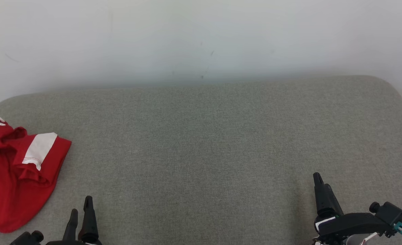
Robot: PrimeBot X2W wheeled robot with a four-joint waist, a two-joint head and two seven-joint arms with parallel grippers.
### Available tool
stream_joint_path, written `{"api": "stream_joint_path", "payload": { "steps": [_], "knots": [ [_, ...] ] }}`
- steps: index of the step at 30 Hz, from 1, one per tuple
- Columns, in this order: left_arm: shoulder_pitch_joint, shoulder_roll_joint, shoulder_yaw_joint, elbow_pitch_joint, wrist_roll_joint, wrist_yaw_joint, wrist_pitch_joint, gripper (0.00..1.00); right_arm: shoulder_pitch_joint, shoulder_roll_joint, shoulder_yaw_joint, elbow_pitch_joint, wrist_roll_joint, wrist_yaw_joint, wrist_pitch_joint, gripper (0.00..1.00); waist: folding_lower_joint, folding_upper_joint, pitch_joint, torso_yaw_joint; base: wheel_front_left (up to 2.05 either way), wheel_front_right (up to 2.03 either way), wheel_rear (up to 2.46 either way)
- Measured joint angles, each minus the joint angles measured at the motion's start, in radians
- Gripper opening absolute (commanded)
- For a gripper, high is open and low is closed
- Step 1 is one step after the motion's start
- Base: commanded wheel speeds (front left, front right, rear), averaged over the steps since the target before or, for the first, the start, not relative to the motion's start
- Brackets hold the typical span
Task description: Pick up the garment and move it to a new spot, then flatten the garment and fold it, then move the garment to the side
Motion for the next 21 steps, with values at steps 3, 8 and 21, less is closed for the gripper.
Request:
{"api": "stream_joint_path", "payload": {
  "steps": [3,8,21],
  "knots": [
    [0.0,0.0,-0.005,0.004,0.048,0.005,-0.01,1.0,-0.002,-0.002,0.005,0.006,-0.047,0.0,-0.01,1.0,0.0,0.0,0.0,-0.001,0.0,0.0,0.0],
    [0.0,0.002,-0.013,0.013,0.12,0.011,-0.026,1.0,-0.003,-0.006,0.012,0.02,-0.118,0.0,-0.025,1.0,0.0,0.0,0.002,-0.003,0.0,0.0,0.0],
    [0.0,0.01,-0.031,0.015,0.285,0.04,-0.063,1.0,-0.01,-0.011,0.022,0.039,-0.276,0.0,-0.063,1.0,0.0,0.0,0.007,-0.006,0.0,0.0,0.0]
  ]
}}
